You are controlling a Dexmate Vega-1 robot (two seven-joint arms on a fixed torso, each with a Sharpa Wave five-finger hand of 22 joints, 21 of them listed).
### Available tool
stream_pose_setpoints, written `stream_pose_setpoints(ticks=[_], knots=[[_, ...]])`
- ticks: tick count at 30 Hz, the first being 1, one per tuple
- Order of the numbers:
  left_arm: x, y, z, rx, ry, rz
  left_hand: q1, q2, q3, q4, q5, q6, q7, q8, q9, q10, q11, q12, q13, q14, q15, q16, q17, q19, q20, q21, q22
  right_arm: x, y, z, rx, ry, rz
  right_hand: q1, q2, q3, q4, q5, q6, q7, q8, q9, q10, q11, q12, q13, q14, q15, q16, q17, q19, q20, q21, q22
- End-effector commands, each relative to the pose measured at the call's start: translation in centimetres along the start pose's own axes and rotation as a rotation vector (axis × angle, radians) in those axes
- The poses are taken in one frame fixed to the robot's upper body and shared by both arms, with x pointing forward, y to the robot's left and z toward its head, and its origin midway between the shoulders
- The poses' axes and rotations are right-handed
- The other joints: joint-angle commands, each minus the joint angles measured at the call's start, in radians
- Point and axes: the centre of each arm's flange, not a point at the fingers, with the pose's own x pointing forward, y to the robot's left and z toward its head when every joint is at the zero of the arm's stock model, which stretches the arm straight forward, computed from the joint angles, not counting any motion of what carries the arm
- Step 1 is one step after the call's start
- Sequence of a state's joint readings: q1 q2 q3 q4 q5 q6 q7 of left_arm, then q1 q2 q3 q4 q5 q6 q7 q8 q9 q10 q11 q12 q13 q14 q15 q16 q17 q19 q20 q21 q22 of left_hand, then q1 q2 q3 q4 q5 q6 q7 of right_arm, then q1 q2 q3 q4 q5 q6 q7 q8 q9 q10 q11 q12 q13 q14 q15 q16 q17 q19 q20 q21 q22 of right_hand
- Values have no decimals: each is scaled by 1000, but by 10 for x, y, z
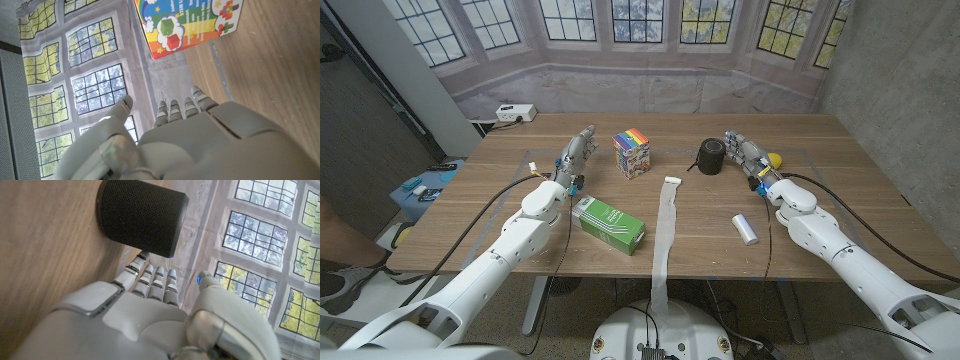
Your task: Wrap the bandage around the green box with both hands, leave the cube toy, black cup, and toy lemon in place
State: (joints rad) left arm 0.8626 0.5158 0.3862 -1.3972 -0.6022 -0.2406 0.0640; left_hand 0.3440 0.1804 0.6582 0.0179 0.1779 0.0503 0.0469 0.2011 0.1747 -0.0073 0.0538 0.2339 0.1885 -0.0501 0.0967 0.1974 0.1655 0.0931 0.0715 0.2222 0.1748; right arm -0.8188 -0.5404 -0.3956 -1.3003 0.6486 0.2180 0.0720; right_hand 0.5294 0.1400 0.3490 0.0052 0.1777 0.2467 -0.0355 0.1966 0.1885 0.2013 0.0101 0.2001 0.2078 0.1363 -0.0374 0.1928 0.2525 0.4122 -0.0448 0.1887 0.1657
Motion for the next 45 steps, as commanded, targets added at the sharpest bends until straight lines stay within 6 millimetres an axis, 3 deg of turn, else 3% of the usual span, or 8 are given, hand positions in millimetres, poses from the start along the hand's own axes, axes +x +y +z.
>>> stream_pose_setpoints(ticks=[1, 29, 38, 45], knots=[[2, -3, 6, 23, 7, -16, 9, -2, 2, -10, 4, 7, 4, -1, 5, 3, 9, 1, 6, 6, 5, -4, 4, 5, 0, 0, 2, 8, -1, 5, -30, -10, 23, 13, 1, 3, -8, 2, 4, 1, 3, 4, 7, -1, 5, 0, 10, 2, 10, 0, 7, -15, 7, 5], [-6, -10, 28, 134, 34, -92, 32, -11, 6, -43, 10, 10, 7, -7, 5, 3, 11, -5, 5, 8, 10, -12, 3, 6, 4, -7, 1, 11, -17, 23, -115, -24, 7, 24, 2, 1, -37, -1, 6, -1, 2, 3, 11, -7, 5, -1, 7, 3, 12, -10, 7, -9, 6, 5], [-21, -19, 36, 166, 51, -112, 42, -14, 8, -57, 13, 10, 6, -9, 5, 7, 11, -5, 5, 11, 11, -13, 3, 8, 5, -9, 0, 9, -24, 25, -125, -26, 0, 29, 3, 2, -45, -1, 7, 1, 2, 3, 10, -4, 4, -1, 8, 4, 13, -14, 8, -7, 6, 5], [-34, -15, 46, 204, 60, -115, 48, -15, 8, -66, 15, 8, 6, -10, 5, 6, 12, -7, 5, 10, 12, -15, 3, 9, 7, -10, 0, 9, -25, 26, -131, -31, -2, 30, 4, 1, -50, -1, 6, 1, 1, 3, 9, -4, 4, -1, 7, 5, 14, -15, 8, -7, 6, 5]])
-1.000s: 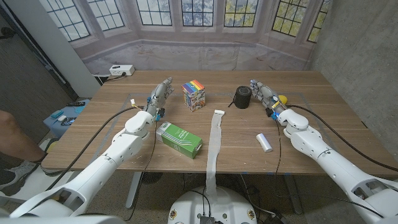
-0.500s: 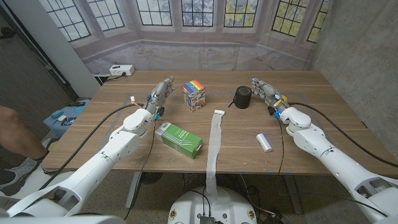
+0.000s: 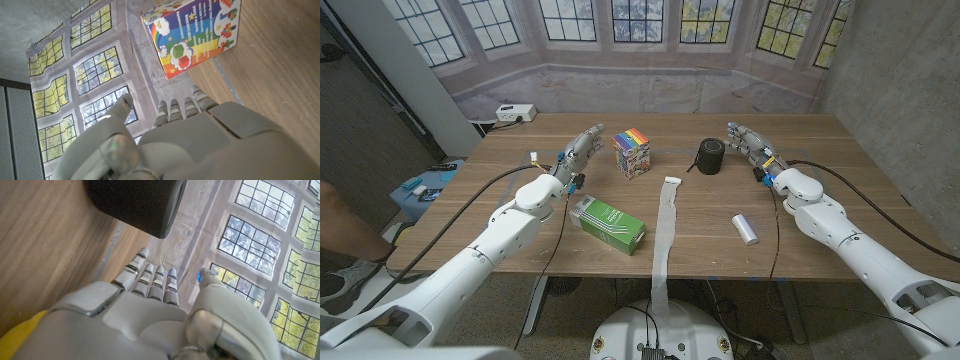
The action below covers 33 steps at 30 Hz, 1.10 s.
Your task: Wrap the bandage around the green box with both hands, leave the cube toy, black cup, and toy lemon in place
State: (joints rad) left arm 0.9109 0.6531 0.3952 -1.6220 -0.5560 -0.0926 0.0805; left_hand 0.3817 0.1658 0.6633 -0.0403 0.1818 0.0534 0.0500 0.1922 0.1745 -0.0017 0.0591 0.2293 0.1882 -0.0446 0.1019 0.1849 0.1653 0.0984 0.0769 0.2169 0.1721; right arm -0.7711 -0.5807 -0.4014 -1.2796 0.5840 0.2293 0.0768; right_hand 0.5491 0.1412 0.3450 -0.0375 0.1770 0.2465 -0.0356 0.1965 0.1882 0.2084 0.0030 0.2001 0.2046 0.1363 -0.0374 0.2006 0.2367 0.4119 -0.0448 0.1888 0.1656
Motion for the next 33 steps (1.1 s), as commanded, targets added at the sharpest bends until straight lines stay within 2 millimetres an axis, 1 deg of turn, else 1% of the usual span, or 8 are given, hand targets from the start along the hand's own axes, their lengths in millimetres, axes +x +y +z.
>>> stream_pose_setpoints(ticks=[1, 11, 18, 21, 24, 30, 31, 33], knots=[[-22, 2, 15, 69, 25, -12, 11, 0, 3, -9, 11, 5, 3, -1, 5, 0, 7, -3, 5, 5, 7, -2, 4, 4, 2, -5, 3, 0, -6, 2, -17, -8, -5, 10, 3, 5, -8, 0, 6, 1, 1, 3, 2, 3, 4, 2, 7, 5, 6, 0, 8, -7, 6, 5], [-42, 16, 27, 126, 43, -21, 18, -3, 3, -20, 12, 8, 4, -1, 5, 0, 9, -5, 5, 5, 9, -3, 4, 4, 4, -7, 3, 0, -9, 4, -24, -10, -20, 10, 3, 3, -13, 0, 6, 2, 1, 3, 2, -1, 3, 1, 7, 4, 7, -1, 8, -6, 5, 5], [-47, 19, 31, 152, 51, -45, 21, -6, 1, -25, 12, 8, 3, -2, 5, 0, 6, -5, 5, 5, 9, -3, 4, 4, 3, -8, 3, 0, -9, 4, -25, -12, -28, 10, 4, 3, -16, 0, 6, 2, 0, 3, 2, 0, 3, 1, 6, 4, 7, -2, 8, -6, 5, 5], [-48, 20, 34, 175, 58, -57, 24, -8, 0, -32, 13, 8, 3, -3, 5, 0, 6, -6, 5, 6, 10, -4, 4, 5, 5, -9, 3, 0, -10, 4, -29, -13, -31, 10, 3, 2, -18, 0, 6, 3, 0, 3, 2, 4, 3, 1, 6, 4, 8, -3, 9, -6, 5, 5], [-48, 22, 38, 197, 67, -78, 38, -12, 1, -53, 18, 13, -9, -2, 5, 0, -9, -8, 5, 8, -3, -4, 4, 10, -9, -10, 3, 1, -12, 4, -33, -14, -32, 10, 3, 1, -20, 0, 7, 6, 1, 3, 4, 7, 4, 1, 5, 4, 8, -4, 9, -10, 5, 5], [-46, 27, 46, 251, 74, -128, 57, -20, 3, -79, 26, 26, -13, 3, 5, -3, -17, -11, 5, 18, -8, -2, 4, 12, -13, -12, 2, 1, -13, 4, -37, -13, -40, 12, 2, 0, -24, 0, 11, 8, 2, 3, 8, 12, 5, 1, 5, 0, 8, -5, 9, -13, 5, 5], [-45, 28, 48, 266, 79, -144, 65, -22, 5, -88, 29, 33, -9, 6, 5, -4, -19, -12, 5, 19, -9, -2, 5, 13, -9, -13, 1, 1, -13, 4, -39, -12, -43, 12, 1, 0, -25, 0, 11, 10, 2, 3, 9, 12, 6, 1, 6, 1, 8, -6, 10, -13, 5, 5], [-44, 29, 51, 302, 94, -174, 94, -24, 13, -117, 43, 62, -11, 14, 5, 4, -21, -11, 5, 33, -11, 1, 5, 18, 2, -14, 1, 0, -13, 3, -44, -7, -45, 13, 1, -1, -29, 0, 14, 18, 2, 2, 12, 17, 6, 0, 6, 0, 8, -7, 10, -15, 5, 4]])
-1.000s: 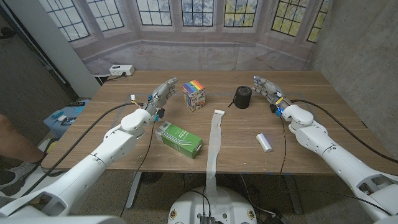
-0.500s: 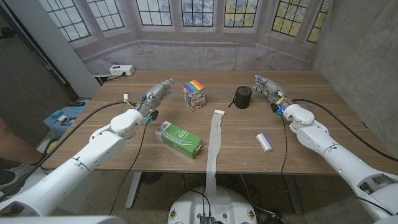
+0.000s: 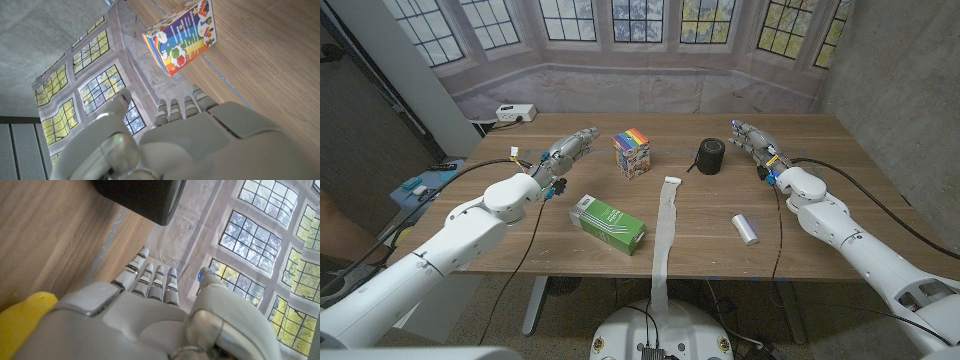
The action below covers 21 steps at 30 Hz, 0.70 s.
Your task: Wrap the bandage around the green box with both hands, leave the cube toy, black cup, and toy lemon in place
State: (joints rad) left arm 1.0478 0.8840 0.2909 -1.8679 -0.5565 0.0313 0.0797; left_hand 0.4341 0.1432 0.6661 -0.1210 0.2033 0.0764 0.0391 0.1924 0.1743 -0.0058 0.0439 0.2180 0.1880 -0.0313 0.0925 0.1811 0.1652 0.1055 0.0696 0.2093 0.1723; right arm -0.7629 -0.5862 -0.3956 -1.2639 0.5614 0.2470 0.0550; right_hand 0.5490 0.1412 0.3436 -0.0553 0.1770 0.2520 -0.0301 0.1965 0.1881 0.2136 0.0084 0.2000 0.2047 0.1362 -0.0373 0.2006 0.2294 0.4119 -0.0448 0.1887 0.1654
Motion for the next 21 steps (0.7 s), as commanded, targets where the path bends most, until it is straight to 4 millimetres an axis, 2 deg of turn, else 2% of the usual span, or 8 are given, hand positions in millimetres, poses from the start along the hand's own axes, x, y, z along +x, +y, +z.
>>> stream_pose_setpoints(ticks=[1, 10, 16, 21], knots=[[1, 10, 15, 132, 35, -127, 47, -2, 11, -40, 25, 43, -1, 14, 5, 13, -4, 2, 5, 24, -2, 5, 5, 13, 12, -6, 1, 0, -2, -1, -14, 7, -15, 15, 1, 1, -15, 0, 8, 18, 2, 2, 3, 18, 4, -1, 2, 1, 7, -1, 9, -16, 5, 4], [-1, 14, 21, 202, 56, -183, 69, -10, 11, -53, 34, 56, 3, 12, 5, 41, -10, 11, 6, 38, 0, 6, 5, 19, 20, -7, 1, -7, 1, -6, -11, 23, -27, 15, 2, -1, -20, 0, 9, 32, 1, 1, -2, 22, 1, -3, -5, 2, 5, -3, 4, -19, 3, 4], [-7, 16, 24, 255, 73, -233, 77, -15, 10, -56, 36, 57, 6, 10, 6, 46, -11, 11, 6, 42, -1, 6, 6, 23, 21, -7, 1, -9, 2, -6, -15, 26, -30, 14, 3, -3, -23, 0, 7, 32, 0, 1, -5, 23, -1, -4, -9, 3, 5, -4, 1, -19, 2, 4], [-11, 15, 27, 315, 81, -291, 83, -25, 5, -56, 37, 67, 14, 11, 6, 41, -23, 8, 8, 40, 7, 3, 6, 19, 25, -10, 2, -9, 2, -5, -18, 28, -32, 13, 3, -4, -25, 0, 5, 33, -2, 0, -8, 24, -3, -5, -12, 3, 4, -4, 0, -18, 1, 4]])
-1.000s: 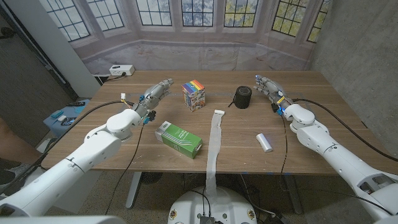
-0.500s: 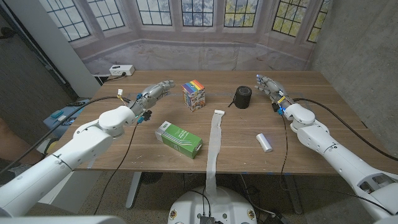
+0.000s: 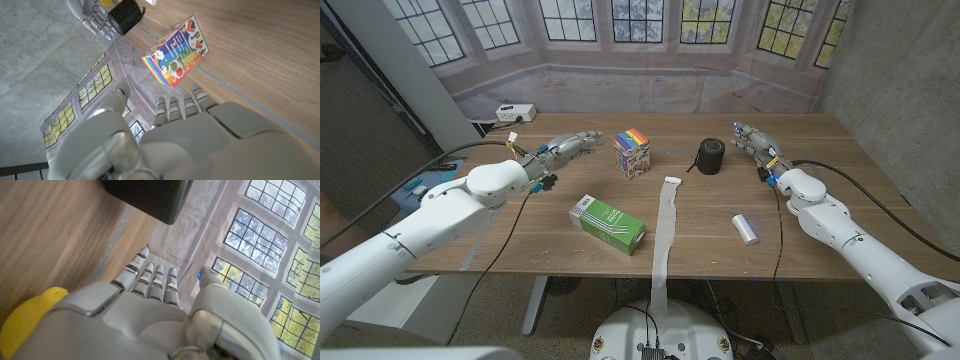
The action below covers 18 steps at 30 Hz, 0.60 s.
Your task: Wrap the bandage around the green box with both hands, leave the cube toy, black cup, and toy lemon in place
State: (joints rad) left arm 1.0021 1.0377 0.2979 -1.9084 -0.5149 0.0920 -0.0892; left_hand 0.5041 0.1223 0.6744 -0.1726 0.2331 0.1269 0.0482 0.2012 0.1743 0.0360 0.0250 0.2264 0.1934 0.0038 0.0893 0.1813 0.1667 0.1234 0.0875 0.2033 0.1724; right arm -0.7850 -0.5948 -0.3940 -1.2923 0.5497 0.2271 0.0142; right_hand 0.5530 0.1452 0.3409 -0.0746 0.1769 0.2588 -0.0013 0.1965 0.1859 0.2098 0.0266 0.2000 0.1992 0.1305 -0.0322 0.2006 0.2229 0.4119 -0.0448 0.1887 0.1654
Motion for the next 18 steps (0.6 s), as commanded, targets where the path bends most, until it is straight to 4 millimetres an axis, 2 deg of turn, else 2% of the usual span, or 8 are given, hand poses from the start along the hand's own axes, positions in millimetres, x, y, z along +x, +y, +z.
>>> stream_pose_setpoints(ticks=[1, 7, 18], knots=[[-9, 2, 6, 120, 26, -117, 13, -5, -5, -4, 7, 18, 7, 2, 6, -2, -7, -1, 3, 2, 12, 2, 5, -1, 8, -5, 2, -3, 1, 0, -9, 9, -7, 9, -1, -1, -6, 0, -4, 4, -3, 2, -6, 4, -3, 1, -7, -2, 4, 2, -1, -18, 1, 4], [-15, 1, 6, 132, 30, -146, 15, -16, -12, -2, 9, 5, 13, -6, 7, 6, -17, 2, 6, 2, 15, 2, 6, -5, 12, -7, 2, -2, 2, 2, -21, 8, -7, 8, -1, -3, -8, 0, -9, 2, -5, 2, -10, 4, -5, 0, -15, -2, 2, 1, -5, -16, 0, 4], [-20, 2, 14, 202, 54, -217, 28, -21, -13, -5, 14, -14, 10, -13, 8, 4, -19, 1, 10, 0, 14, 1, 7, -11, 16, -10, 2, -2, -5, 4, -38, 9, -14, 5, -2, -6, -12, 0, -12, 1, -6, 2, -13, 3, -5, -1, -18, -2, 3, -1, -8, -16, 0, 4]])
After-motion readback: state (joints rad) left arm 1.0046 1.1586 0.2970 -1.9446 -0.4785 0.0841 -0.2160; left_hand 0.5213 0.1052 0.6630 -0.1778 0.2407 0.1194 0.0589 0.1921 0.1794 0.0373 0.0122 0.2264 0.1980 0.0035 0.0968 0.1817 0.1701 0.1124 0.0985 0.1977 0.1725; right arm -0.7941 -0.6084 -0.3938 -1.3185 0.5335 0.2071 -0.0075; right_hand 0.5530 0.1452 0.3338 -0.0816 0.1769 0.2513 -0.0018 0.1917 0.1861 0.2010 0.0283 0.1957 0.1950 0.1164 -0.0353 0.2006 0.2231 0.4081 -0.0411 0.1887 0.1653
